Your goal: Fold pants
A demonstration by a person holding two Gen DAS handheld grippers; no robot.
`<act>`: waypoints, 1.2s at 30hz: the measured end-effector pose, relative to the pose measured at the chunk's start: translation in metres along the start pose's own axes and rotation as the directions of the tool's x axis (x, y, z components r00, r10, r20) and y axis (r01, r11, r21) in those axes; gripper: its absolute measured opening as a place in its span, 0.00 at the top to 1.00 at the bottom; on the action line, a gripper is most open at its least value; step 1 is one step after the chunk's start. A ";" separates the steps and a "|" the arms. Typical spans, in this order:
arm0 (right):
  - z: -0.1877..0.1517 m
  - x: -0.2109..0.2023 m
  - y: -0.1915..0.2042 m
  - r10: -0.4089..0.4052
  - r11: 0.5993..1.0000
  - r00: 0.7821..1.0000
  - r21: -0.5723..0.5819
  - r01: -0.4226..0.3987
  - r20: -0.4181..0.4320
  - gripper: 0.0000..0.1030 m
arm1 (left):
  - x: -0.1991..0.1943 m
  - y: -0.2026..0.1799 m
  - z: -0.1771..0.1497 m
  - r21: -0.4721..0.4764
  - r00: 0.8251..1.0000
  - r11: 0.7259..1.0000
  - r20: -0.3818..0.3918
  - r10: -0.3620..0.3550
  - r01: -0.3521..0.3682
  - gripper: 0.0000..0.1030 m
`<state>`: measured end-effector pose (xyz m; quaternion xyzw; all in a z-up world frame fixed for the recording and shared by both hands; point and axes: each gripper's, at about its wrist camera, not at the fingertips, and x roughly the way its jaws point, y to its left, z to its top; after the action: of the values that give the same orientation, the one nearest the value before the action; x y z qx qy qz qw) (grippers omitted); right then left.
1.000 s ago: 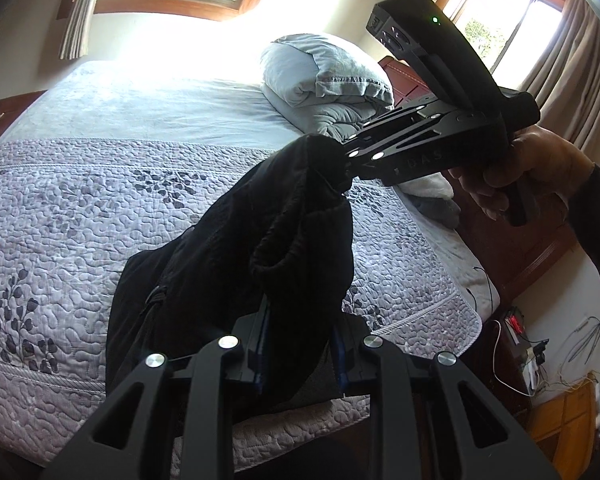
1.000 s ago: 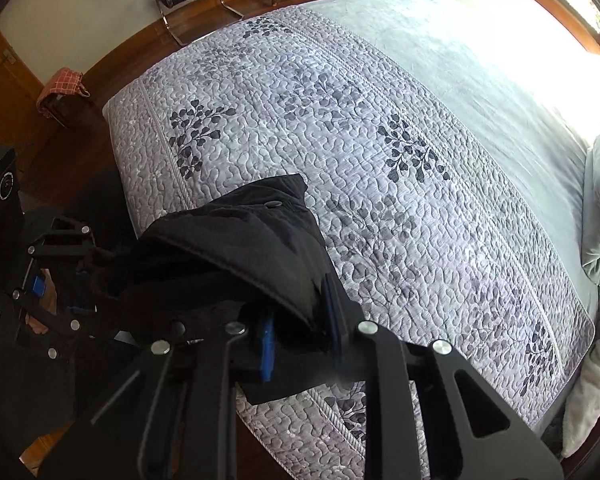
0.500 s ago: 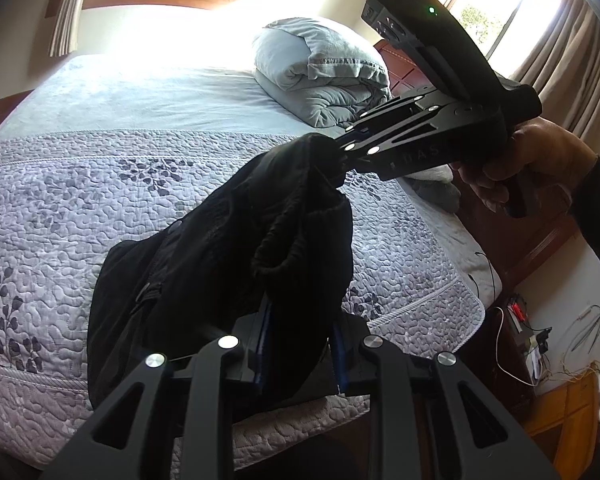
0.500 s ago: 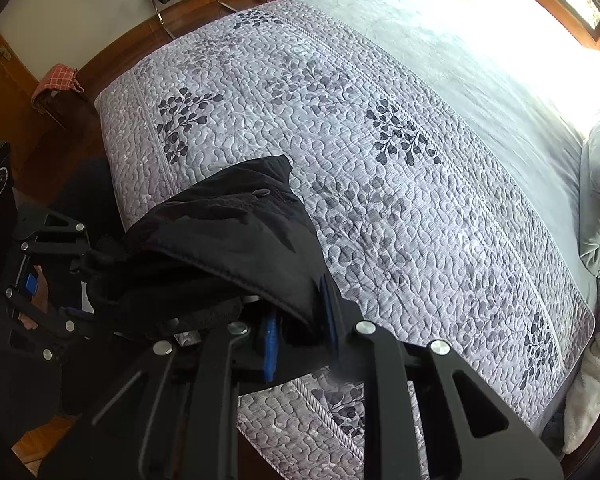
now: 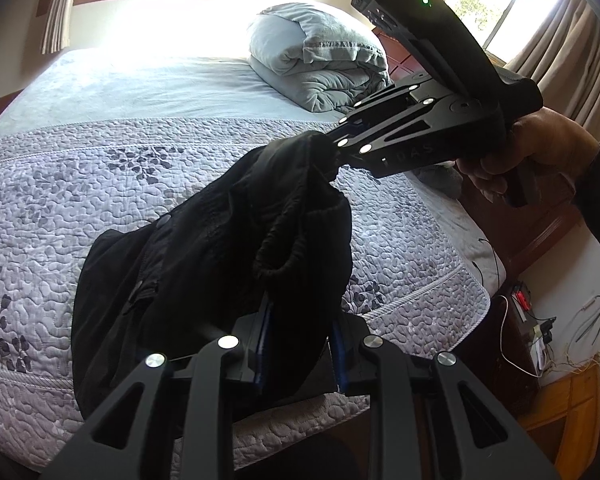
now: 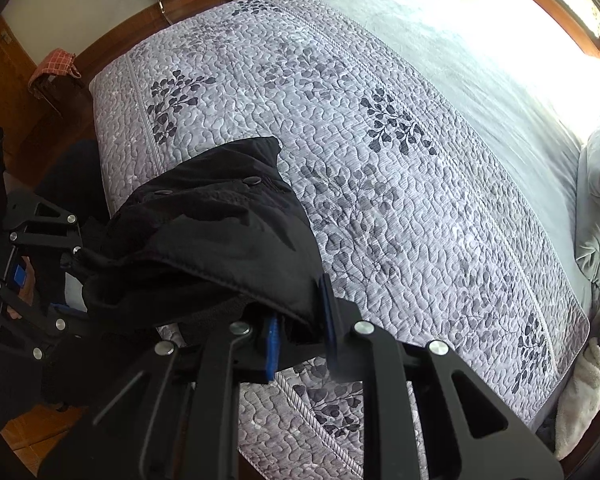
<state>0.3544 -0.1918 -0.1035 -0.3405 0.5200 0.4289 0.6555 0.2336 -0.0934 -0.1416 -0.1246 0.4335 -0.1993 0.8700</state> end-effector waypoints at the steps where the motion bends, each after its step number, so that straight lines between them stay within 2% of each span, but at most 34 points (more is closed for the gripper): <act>1: -0.002 0.002 -0.001 -0.005 1.000 1.000 -0.005 0.005 -0.002 0.84 | 0.003 -0.001 0.000 0.001 1.000 1.000 -0.005 0.000 0.000 0.76; 10: -0.017 0.017 0.000 -0.072 0.995 0.997 -0.077 0.071 -0.016 0.86 | 0.025 -0.007 -0.005 0.013 0.999 1.000 -0.046 0.002 -0.001 0.76; 36: -0.041 0.061 -0.010 -0.138 0.970 0.989 -0.210 0.124 -0.054 0.87 | 0.086 -0.015 -0.024 0.006 0.989 1.000 -0.149 0.016 -0.015 0.76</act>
<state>0.3534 -0.2198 -0.1717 -0.4546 0.4713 0.4245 0.6253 0.2576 -0.1469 -0.2103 -0.1037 0.4979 -0.2026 0.8368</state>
